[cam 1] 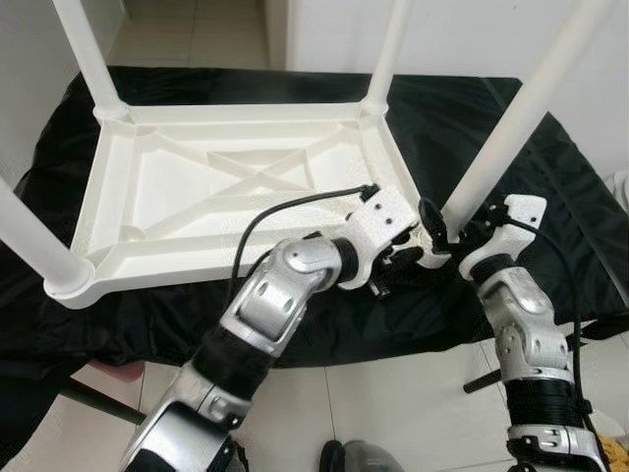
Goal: Building children table
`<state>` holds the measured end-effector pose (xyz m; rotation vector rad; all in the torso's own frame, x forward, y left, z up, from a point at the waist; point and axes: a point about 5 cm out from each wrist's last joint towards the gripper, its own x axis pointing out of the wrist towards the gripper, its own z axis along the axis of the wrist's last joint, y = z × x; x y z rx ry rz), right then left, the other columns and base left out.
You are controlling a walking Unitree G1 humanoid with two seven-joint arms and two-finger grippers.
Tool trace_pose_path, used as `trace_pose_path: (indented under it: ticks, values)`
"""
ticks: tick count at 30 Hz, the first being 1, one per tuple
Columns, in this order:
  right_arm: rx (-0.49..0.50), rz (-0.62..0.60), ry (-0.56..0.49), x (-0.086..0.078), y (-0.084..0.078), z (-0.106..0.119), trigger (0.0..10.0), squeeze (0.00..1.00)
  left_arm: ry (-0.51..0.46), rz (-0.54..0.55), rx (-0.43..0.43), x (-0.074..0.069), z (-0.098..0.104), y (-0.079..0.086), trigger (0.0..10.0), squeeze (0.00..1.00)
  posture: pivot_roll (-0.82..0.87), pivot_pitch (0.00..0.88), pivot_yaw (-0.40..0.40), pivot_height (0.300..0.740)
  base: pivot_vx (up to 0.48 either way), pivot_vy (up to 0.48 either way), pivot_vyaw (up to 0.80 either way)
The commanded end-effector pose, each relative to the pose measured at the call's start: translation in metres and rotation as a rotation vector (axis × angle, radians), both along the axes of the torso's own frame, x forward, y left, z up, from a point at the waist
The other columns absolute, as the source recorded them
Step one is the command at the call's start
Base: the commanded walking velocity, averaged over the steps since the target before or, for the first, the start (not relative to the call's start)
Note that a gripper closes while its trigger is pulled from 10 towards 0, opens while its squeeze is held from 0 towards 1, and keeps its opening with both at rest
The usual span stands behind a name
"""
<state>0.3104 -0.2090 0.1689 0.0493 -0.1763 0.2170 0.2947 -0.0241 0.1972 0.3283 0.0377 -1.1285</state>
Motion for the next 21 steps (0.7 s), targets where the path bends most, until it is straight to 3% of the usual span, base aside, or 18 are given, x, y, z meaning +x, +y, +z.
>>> trace_pose_path:
  ticks: [1, 12, 13, 21]
  values:
    - [-0.004, 0.012, 0.004, -0.003, -0.002, -0.002, 10.0, 0.00, -0.060, 0.155, -0.002, 0.007, -0.001, -0.001, 10.0, 0.00, 0.01, 0.095, -0.037, 0.740, 0.000, 0.000, 0.00]
    - [-0.027, 0.066, -0.014, -0.013, -0.009, 0.003, 10.0, 0.00, -0.084, 0.215, 0.061, 0.028, -0.019, -0.016, 10.0, 0.00, -0.02, 0.110, -0.017, 0.740, 0.000, 0.000, 0.00]
    - [-0.024, 0.079, -0.013, -0.015, -0.010, 0.003, 10.0, 0.00, -0.081, 0.267, 0.071, 0.035, -0.023, -0.015, 10.0, 0.00, -0.02, 0.110, -0.017, 0.740, 0.000, 0.000, 0.00]
    - [-0.041, 0.100, 0.007, -0.021, -0.012, -0.001, 10.0, 0.00, -0.110, 0.356, 0.105, 0.049, -0.029, -0.008, 10.0, 0.00, -0.02, 0.111, -0.016, 0.740, 0.000, 0.000, 0.00]
